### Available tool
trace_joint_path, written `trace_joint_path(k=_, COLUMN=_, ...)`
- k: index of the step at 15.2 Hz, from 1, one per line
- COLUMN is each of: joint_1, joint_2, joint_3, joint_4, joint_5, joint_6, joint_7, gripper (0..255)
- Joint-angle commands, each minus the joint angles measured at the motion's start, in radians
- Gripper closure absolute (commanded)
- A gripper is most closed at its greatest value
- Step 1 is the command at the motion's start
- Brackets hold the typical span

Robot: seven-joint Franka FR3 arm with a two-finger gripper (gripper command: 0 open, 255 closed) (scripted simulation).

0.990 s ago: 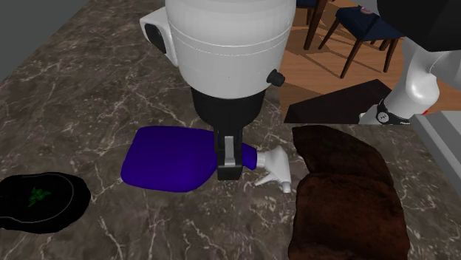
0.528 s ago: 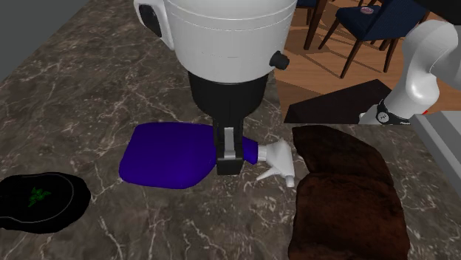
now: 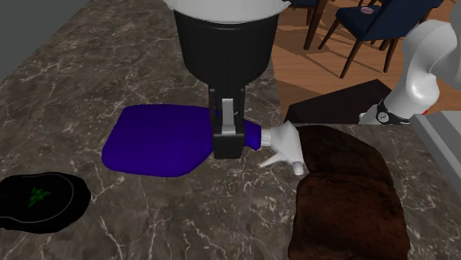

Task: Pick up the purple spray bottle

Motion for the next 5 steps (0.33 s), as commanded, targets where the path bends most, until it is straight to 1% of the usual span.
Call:
trace_joint_path(k=1, joint_1=0.003, joint_2=0.011, joint_3=0.000, joint_4=0.044, joint_5=-0.002, joint_6=-0.033, joint_7=-0.003, gripper=255)
trace_joint_path(k=3, joint_1=0.008, joint_2=0.025, joint_3=0.000, joint_4=0.094, joint_5=-0.005, joint_6=-0.069, joint_7=-0.005, gripper=255)
trace_joint_path(k=5, joint_1=0.009, joint_2=0.026, joint_3=0.000, joint_4=0.097, joint_5=-0.006, joint_6=-0.071, joint_7=-0.005, gripper=255)
